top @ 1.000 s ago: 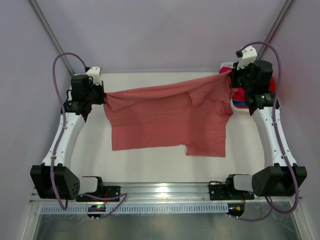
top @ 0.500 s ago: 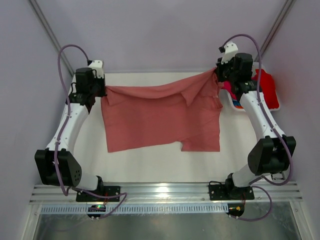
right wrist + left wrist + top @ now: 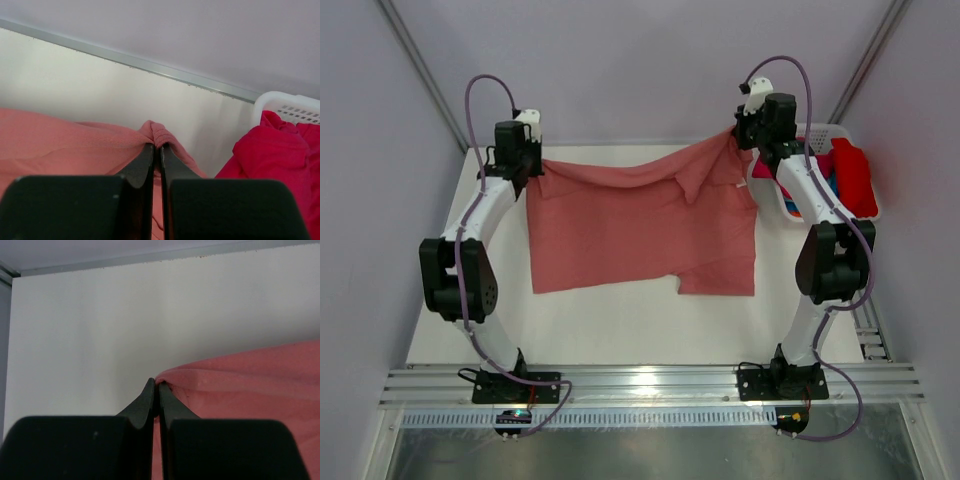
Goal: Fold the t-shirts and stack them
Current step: Flatten the tshirt out
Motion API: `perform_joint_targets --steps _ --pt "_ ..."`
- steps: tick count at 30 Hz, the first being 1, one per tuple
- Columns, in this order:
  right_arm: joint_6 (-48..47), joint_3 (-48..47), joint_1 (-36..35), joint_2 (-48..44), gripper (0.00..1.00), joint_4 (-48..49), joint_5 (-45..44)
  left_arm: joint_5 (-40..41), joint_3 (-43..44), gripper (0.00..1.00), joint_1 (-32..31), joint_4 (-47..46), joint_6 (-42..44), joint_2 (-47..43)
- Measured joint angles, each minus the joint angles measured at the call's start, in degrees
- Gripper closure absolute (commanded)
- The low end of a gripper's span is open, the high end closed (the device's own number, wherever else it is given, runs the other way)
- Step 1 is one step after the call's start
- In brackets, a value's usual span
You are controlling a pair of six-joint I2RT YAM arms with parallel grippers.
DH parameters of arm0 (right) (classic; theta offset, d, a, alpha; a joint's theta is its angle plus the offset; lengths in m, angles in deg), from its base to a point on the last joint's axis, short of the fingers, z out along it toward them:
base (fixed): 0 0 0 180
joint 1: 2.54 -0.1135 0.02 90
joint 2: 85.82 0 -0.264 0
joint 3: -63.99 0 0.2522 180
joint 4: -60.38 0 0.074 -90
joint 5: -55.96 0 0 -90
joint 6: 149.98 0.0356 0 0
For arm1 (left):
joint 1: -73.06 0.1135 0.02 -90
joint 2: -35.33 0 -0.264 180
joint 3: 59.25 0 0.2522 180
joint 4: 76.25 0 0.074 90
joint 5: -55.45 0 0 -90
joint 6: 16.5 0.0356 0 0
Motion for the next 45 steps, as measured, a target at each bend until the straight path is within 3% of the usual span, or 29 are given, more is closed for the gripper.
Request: perform_joint_targets --steps 21,26,41,45 --pt "-5.38 -15.61 0.02 20.15 0.97 3.45 -6.32 6.03 25.90 1.00 -0.63 -6.60 1.51 30.58" --pt "-5.73 -19.76 0.00 25.53 0.97 3.41 -8.74 7.98 28.06 1.00 -1.27 -7.82 1.53 34.47" --pt "-5.70 -22.27 0.00 29.55 0.96 4.57 -11.91 13.46 32.92 0.97 -1.81 -11.54 1.77 41.03" --pt "-5.62 -23.91 -0.07 30.45 0.87 5.07 -12.48 14.73 36.35 0.91 -1.88 -12.61 2.05 42.99"
